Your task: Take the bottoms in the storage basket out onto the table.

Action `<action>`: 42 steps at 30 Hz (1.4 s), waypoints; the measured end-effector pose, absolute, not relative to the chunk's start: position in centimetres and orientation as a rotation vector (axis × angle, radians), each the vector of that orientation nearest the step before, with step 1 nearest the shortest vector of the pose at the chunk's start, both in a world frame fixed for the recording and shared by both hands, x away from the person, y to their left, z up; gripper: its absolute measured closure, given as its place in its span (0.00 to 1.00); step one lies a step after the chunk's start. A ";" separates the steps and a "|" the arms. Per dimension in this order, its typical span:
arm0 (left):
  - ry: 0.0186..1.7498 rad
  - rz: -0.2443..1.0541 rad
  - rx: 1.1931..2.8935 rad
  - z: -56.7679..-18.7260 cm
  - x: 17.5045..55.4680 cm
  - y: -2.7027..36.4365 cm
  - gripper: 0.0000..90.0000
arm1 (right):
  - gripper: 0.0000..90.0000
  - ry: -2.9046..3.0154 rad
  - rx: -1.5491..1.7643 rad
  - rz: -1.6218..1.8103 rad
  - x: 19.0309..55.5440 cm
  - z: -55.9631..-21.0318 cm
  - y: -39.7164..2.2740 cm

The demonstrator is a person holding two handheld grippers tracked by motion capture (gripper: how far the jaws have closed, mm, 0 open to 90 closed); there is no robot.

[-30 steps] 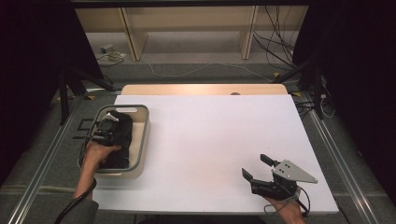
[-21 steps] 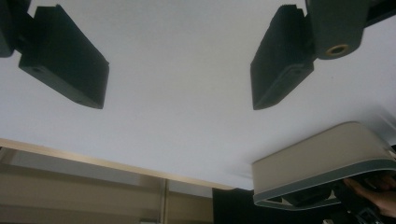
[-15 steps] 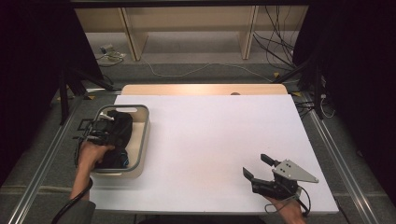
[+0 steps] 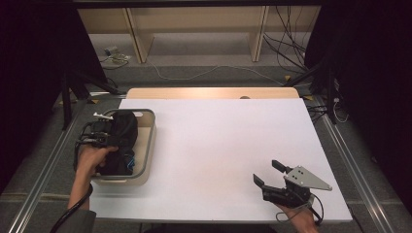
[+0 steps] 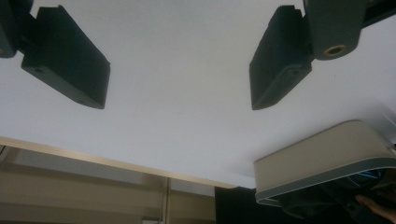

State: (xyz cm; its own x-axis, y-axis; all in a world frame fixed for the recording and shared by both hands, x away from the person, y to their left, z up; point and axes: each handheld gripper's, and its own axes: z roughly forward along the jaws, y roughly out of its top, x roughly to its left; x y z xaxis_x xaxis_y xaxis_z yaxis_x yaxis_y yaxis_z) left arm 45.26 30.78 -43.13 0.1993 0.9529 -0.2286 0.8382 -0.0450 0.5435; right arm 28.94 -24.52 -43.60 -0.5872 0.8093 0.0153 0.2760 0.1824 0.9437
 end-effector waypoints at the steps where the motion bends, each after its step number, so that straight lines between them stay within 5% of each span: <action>1: 1.653 0.257 1.895 -42.8 45.1 30.8 0.76 | 0.24 1.964 1.015 1.405 29.0 -43.6 -24.5; 42: 1.438 0.226 1.695 -37.2 43.4 30.3 0.77 | 0.24 1.964 1.018 1.398 28.9 -43.6 -24.6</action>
State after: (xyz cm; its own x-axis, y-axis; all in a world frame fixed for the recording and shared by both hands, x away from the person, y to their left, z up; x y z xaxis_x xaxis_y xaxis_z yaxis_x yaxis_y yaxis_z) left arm 43.40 30.34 -37.21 0.3144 0.8685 -0.3831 0.7093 0.0533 0.7029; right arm 28.91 -24.60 -43.55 -0.5834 0.8121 0.0116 0.2766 0.1852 0.9430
